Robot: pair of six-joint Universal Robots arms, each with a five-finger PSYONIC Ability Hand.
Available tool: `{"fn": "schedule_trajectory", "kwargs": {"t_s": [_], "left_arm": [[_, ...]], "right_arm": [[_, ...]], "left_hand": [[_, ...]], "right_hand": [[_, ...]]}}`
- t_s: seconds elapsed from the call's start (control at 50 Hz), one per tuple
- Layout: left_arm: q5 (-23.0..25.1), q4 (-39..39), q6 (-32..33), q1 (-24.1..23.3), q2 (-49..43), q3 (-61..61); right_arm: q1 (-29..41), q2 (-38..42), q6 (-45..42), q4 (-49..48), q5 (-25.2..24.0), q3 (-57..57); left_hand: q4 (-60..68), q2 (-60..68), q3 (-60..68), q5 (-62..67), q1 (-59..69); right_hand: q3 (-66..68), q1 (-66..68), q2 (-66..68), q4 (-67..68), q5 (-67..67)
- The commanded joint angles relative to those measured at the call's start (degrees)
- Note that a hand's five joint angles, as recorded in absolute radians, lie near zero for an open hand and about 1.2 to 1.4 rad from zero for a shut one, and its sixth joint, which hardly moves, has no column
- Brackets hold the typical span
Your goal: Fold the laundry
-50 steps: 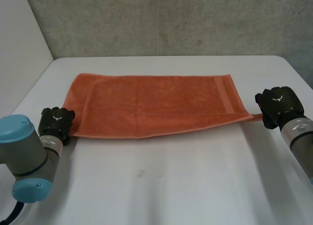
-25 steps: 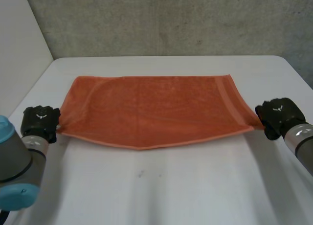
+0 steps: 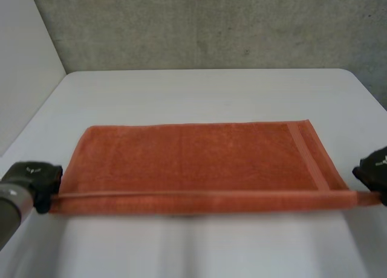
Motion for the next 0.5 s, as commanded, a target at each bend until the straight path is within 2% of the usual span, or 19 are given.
{"fn": "schedule_trajectory", "kwargs": {"t_s": [0.02,0.06,0.18,0.22,0.34,0.38,0.5], "left_arm": [[-0.04,8.62,0.16,-2.87,-13.88,11.54],[-0.04,12.03,0.16,-3.31,-19.91,17.31],[0.13,17.14,0.25,-3.58,-27.85,26.57],[0.31,19.59,0.25,-3.67,-32.22,31.82],[0.4,22.85,2.53,-3.84,-38.13,38.61],[0.48,24.52,5.42,-4.28,-41.28,41.76],[1.19,26.81,8.07,-4.72,-44.99,44.5]], "right_arm": [[7.42,10.58,7.89,-11.98,0.77,-7.26],[10.05,14.87,9.64,-16.61,2.25,-11.37],[11.29,22.1,10.79,-24.46,4.28,-18.42],[13.82,26.56,11.05,-27.78,4.54,-23.23],[15.86,35.17,11.32,-31.92,5.95,-32.29],[15.95,37.11,11.23,-33.5,6.3,-34.05],[17.62,44.32,10.79,-38.43,7.79,-41.43]], "left_hand": [[10.3,10.21,10.28,11.01,11.91],[10.3,10.21,10.28,11.01,11.91],[10.3,10.21,10.28,11.01,11.91],[10.3,10.21,10.28,11.01,11.91],[10.3,10.21,10.28,11.01,11.91],[10.3,10.21,10.28,11.01,11.91],[10.3,10.21,10.28,11.01,11.91]], "right_hand": [[12.33,23.58,11.99,11.63,12.73],[12.33,23.58,11.99,11.63,12.73],[12.33,23.58,11.99,11.63,12.73],[12.33,23.58,11.99,11.63,12.73],[12.33,23.58,11.99,11.63,12.73],[12.33,23.58,11.99,11.63,12.73],[12.33,23.58,11.99,11.63,12.73]]}}
